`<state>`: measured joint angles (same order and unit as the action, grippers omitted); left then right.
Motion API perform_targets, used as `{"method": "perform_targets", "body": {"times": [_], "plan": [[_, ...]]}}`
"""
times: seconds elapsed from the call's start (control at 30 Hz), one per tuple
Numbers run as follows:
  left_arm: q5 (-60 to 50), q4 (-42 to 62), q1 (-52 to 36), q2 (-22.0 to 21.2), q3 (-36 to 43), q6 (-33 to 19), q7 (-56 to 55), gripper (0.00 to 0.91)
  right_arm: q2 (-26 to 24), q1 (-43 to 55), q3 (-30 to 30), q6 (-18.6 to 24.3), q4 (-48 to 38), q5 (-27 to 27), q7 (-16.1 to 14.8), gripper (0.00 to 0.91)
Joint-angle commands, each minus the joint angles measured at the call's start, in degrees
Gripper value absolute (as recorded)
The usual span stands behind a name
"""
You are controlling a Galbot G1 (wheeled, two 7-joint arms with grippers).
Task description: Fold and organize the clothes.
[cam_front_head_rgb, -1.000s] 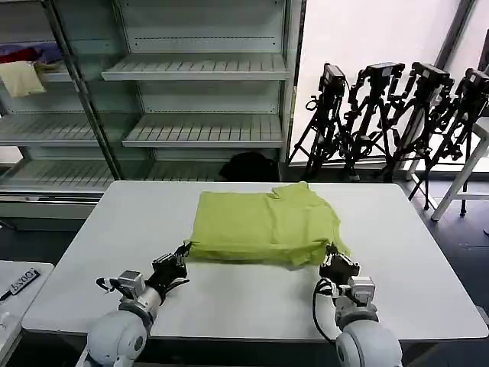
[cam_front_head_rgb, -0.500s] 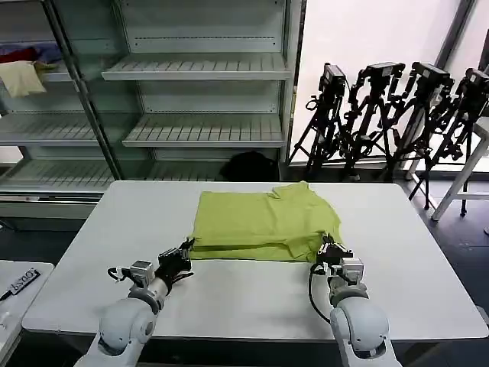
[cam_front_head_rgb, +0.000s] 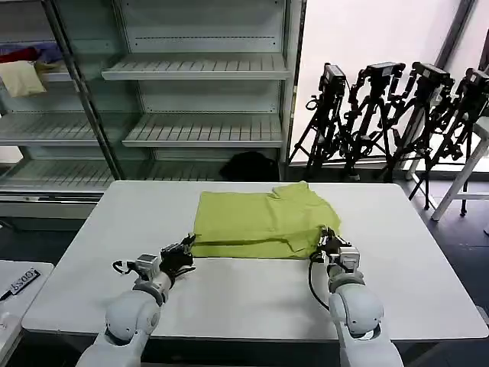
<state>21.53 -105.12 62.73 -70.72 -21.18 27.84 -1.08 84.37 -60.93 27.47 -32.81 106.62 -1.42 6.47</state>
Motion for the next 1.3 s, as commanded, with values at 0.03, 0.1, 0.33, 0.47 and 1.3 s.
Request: {"method": "perform_targets", "body": {"times": [0.03, 0.1, 0.33, 0.47, 1.3], "plan": [[0.2, -0.8, -0.4, 0.3, -0.7, -0.8, -0.2, 0.907, -0.5, -0.2, 1.4, 0.0, 0.0, 0.4, -0.1, 0.907], [0.5, -1.4, -0.2, 0.4, -1.0, -0.8, -0.4, 0.907, -0.7, -1.9, 2.4, -0.3, 1.5, 0.3, -0.7, 0.907], [0.0, -2.7, 3.0, 0.7, -1.3, -1.0, -0.1, 0.907, -1.0, -8.0, 6.1, -0.3, 7.3, 0.1, -3.0, 0.907], [-0.8, -2.5, 4.1, 0.4, -1.1, -1.1, 0.2, 0.907, -1.0, -10.2, 7.5, -0.2, 8.5, 0.1, -3.7, 0.907], [-2.1, -1.5, 4.7, -0.4, -0.6, 0.7, 0.1, 0.826, 0.1, -11.2, 6.7, 1.1, 0.8, 1.4, -4.5, 0.0]]}}
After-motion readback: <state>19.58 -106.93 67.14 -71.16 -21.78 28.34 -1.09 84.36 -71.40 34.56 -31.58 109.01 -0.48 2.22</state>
